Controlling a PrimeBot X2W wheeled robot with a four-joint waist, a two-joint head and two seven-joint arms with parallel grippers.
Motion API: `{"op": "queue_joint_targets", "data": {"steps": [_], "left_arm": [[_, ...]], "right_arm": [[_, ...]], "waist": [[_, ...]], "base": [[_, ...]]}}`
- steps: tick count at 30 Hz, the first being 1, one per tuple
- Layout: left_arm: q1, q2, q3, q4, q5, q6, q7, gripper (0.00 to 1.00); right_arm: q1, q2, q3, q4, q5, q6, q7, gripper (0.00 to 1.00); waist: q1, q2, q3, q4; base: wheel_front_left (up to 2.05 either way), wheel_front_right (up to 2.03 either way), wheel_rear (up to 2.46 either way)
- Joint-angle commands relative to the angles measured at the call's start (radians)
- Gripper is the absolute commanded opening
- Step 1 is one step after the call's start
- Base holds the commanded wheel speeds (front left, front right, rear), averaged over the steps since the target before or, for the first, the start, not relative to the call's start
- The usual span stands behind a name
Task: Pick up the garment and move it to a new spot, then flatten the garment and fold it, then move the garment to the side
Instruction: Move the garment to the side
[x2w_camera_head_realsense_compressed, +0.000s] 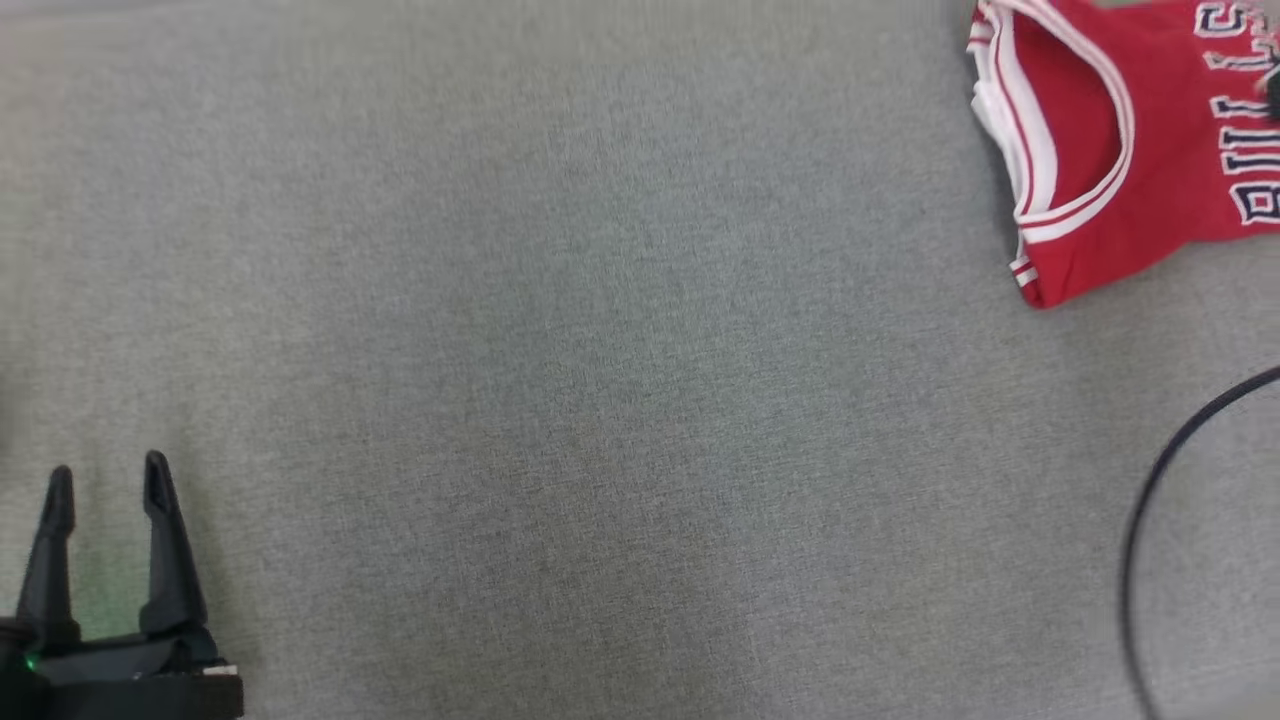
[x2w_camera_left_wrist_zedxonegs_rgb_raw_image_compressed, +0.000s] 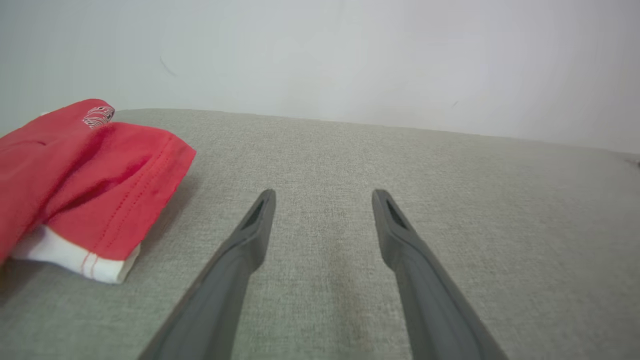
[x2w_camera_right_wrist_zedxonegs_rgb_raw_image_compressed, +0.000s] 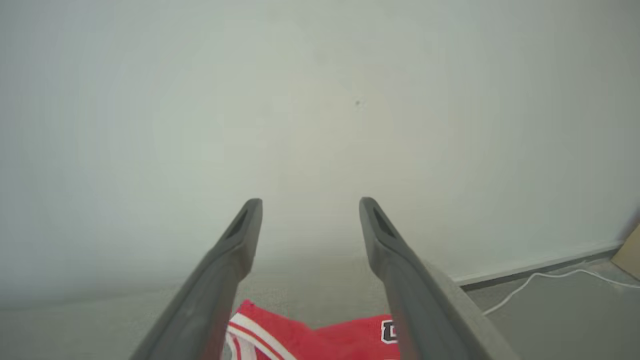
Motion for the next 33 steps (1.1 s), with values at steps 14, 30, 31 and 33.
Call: {"op": "queue_joint_targets", "data": {"steps": [14, 30, 31, 33], "left_arm": [[0.071, -0.035, -0.002, 0.037, 0.001, 0.001, -0.006, 1.0], [0.138, -0.048, -0.017, 0.059, 0.003, 0.01, -0.006, 1.0], [0.141, -0.048, -0.02, 0.061, 0.003, 0.011, -0.006, 1.0], [0.146, -0.049, -0.025, 0.064, 0.002, 0.014, -0.006, 1.0]], "right_arm": [[0.423, 0.229, -0.27, -0.259, -0.27, 0.0, -0.002, 1.0], [0.721, 0.31, -0.216, -0.47, -0.398, 0.0, -0.002, 1.0], [0.746, 0.313, -0.218, -0.482, -0.409, 0.0, -0.002, 1.0], [0.788, 0.323, -0.235, -0.509, -0.416, 0.0, -0.002, 1.0]], "waist": [[0.0001, 0.0, -0.228, 0.01], [0.0001, 0.0, -0.34, 0.049], [0.0001, 0.0, -0.344, 0.051], [0.0001, 0.0, -0.354, 0.055]], "base": [[0.0, 0.0, 0.0], [0.0, 0.0, 0.0], [0.0, 0.0, 0.0], [0.0, 0.0, 0.0]]}}
